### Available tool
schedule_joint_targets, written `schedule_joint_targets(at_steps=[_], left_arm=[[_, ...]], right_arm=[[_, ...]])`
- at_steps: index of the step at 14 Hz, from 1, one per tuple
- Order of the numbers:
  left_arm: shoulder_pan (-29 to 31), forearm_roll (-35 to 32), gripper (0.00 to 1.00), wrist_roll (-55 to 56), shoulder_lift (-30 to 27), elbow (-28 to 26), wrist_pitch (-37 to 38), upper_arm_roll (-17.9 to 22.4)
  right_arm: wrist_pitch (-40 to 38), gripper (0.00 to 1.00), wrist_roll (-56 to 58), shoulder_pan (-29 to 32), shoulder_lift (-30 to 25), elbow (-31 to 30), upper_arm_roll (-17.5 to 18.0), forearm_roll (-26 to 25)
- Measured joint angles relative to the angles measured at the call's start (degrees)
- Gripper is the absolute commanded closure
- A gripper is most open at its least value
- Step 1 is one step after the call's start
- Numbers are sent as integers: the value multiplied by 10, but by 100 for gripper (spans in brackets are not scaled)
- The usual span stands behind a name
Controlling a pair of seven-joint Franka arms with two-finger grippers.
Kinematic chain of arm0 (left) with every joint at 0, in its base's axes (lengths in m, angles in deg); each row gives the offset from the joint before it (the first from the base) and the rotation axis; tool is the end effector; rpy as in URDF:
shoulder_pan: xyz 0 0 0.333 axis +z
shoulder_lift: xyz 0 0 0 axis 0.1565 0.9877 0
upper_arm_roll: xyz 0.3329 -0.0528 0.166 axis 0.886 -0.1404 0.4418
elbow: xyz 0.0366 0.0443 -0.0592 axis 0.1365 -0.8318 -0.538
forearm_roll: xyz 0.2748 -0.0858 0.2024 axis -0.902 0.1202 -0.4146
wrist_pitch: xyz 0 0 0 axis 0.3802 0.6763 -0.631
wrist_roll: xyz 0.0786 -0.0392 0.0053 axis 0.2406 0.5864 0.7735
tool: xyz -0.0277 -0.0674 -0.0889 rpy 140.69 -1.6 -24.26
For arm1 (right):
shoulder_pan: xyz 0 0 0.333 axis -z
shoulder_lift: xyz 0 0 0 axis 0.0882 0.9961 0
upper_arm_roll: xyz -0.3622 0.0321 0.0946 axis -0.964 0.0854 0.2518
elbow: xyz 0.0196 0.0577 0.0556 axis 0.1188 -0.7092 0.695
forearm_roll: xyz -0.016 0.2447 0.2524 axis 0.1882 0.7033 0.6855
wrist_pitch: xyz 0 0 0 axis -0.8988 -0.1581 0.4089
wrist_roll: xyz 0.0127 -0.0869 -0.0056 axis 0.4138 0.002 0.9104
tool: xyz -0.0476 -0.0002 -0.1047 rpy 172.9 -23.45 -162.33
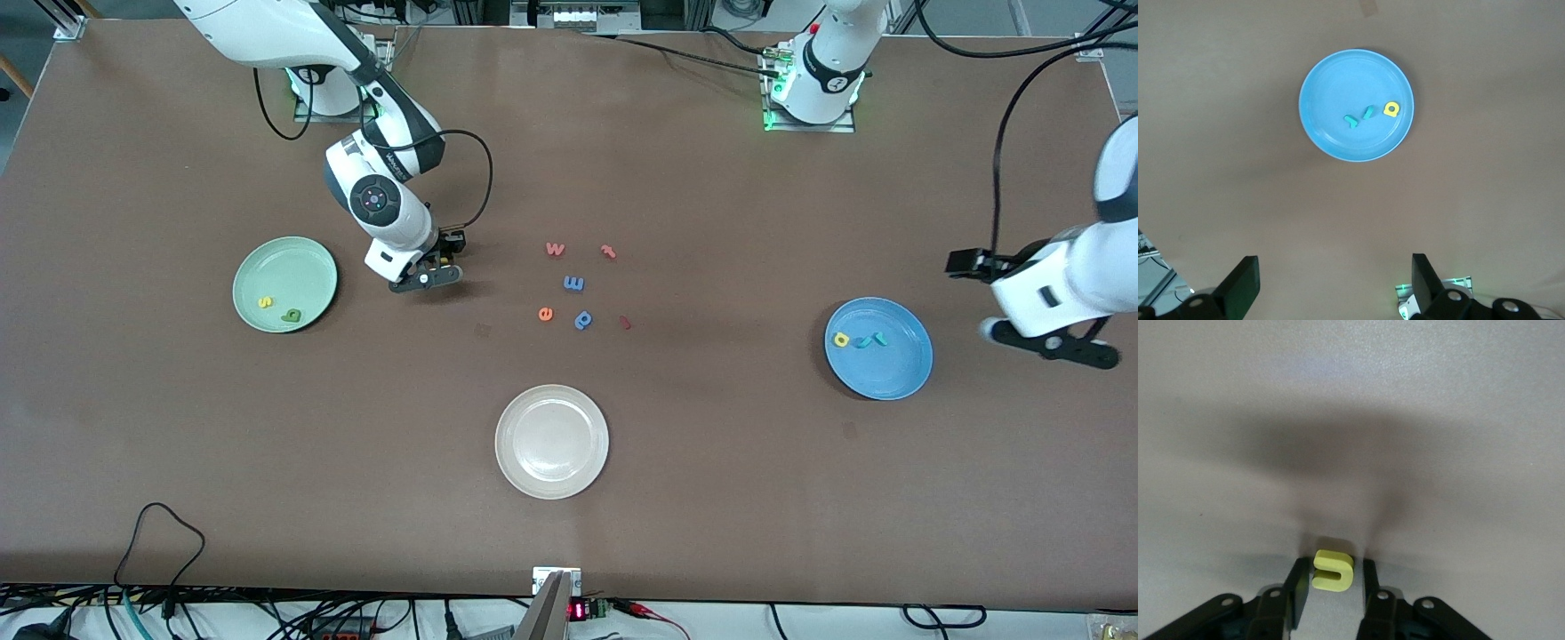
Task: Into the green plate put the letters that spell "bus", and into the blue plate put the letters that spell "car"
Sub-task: 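Carry the yellow u to the green plate while the left gripper returns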
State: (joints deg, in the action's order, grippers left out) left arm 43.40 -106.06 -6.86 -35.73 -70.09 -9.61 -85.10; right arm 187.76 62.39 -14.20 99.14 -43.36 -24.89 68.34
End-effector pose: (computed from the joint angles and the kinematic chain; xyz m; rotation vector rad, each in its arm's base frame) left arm 0.6093 0.0441 0.5687 -2.9617 0.3650 0.5140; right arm 0.4472 0.2558 0.2550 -3.0886 -0.3466 0.3103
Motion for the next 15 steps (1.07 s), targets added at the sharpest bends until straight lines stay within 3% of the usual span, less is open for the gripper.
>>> schedule_joint_targets(at_steps=[2, 4, 8, 12, 15], left_arm=[[0, 13, 0, 3, -3, 25, 5, 6], [-22, 63, 0, 6, -22, 33, -6, 53], [-167, 200, 0, 6, -81, 11, -43, 286], [-295, 233, 0, 6, -173, -125, -199, 449], [-329, 235, 0, 7, -257, -239, -293, 492]], right_arm=[[0, 88, 0, 0, -1, 0, -1, 0], [0, 97, 0, 0, -1, 0, -1, 0], [3, 100, 0, 1, -2, 1, -4, 0], [-6, 100, 16, 43, -42, 10, -19, -4], [-47, 100, 126, 119, -85, 10, -31, -6]])
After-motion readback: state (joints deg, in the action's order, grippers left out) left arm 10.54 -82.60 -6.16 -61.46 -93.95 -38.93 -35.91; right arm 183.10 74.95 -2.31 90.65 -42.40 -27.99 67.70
